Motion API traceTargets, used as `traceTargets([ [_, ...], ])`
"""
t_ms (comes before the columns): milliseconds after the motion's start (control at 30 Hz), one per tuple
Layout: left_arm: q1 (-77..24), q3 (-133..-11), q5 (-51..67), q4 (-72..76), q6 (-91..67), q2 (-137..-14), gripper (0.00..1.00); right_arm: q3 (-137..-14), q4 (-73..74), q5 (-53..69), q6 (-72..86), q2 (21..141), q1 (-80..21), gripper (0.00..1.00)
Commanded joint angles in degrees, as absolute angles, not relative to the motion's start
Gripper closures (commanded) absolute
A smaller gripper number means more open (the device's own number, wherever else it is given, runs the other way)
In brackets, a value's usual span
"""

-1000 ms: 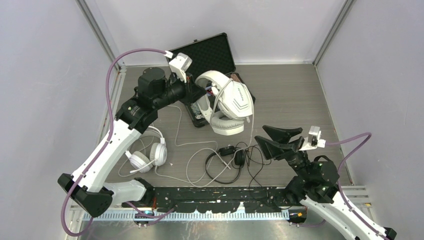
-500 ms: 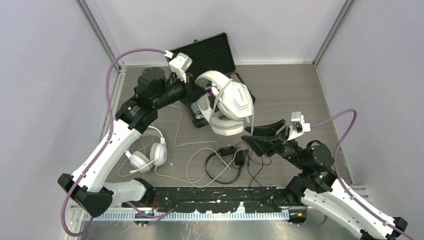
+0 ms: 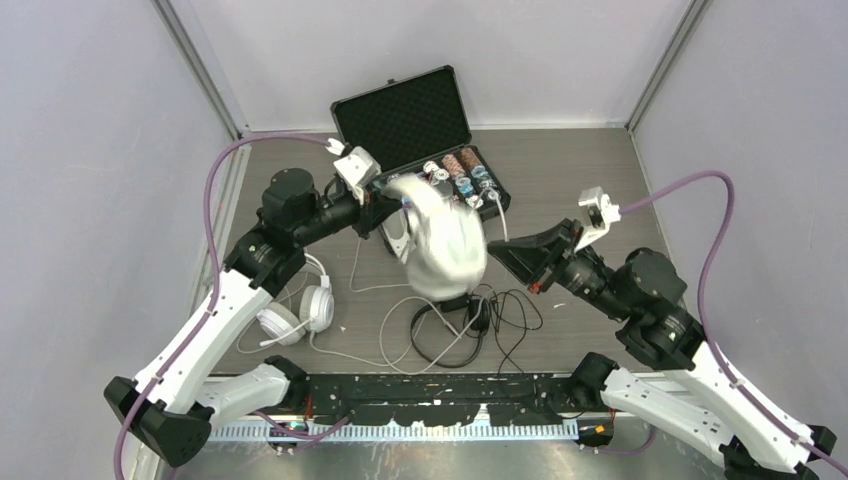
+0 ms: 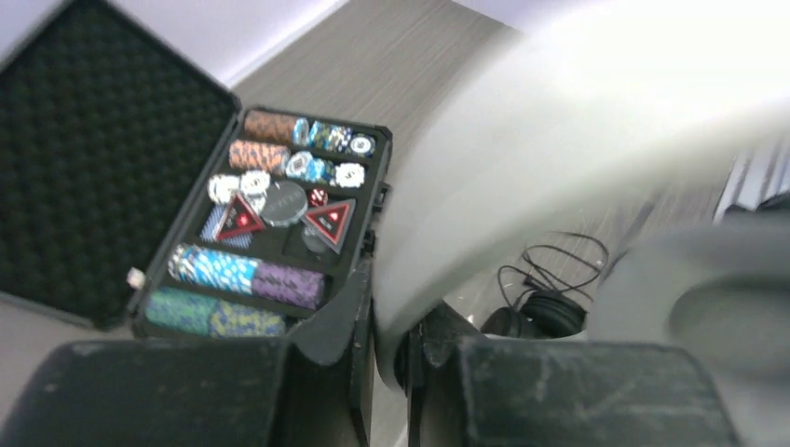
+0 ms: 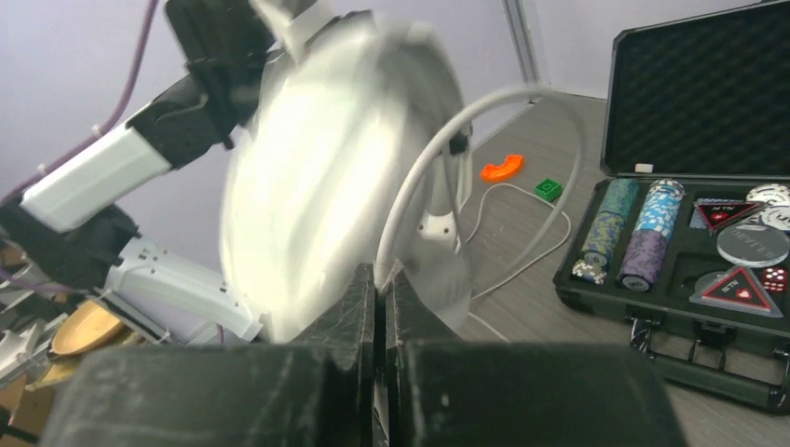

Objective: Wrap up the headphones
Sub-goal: Wrap the headphones cable around the headphones.

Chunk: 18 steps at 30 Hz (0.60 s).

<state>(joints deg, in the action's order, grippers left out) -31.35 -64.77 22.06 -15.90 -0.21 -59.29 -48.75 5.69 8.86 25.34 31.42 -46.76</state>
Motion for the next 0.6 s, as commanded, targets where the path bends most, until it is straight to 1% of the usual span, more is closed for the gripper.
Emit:
traceTargets([
  [0, -32.8, -63.1, 28.2, -16.6, 14.5, -58.0, 1.0, -56.2, 4.0, 5.9, 25.6, 36.5, -46.5, 1.0],
  [67, -32.8, -63.2, 27.1, -17.0, 14.0, -58.1, 1.0, -56.7, 4.7, 5.6, 25.8, 37.2, -46.5, 1.0],
  [167, -32.7, -65.1, 21.8, -18.0, 10.0, -58.8, 1.0, -54.7, 5.1, 4.0, 26.3, 35.7, -46.4, 1.0],
  [267, -32.5, -66.8, 25.3, -19.4, 9.5, -59.4, 1.0, -51.3, 3.7, 0.3, 27.1, 33.3, -46.5, 1.0],
  [333, -32.5, -66.8, 24.5, -19.4, 10.0, -59.4, 1.0, -51.2, 3.5, -2.6, 28.0, 33.0, -46.5, 1.0],
  [500, -32.5, -69.2, 12.4, -25.1, 12.7, -61.6, 1.0, -56.9, 6.6, -0.8, 29.9, 35.4, -46.5, 1.0],
  [567, -32.5, -69.4, 9.0, -26.5, 13.4, -62.1, 1.0, -58.9, 7.6, 1.6, 30.1, 36.9, -46.5, 1.0],
])
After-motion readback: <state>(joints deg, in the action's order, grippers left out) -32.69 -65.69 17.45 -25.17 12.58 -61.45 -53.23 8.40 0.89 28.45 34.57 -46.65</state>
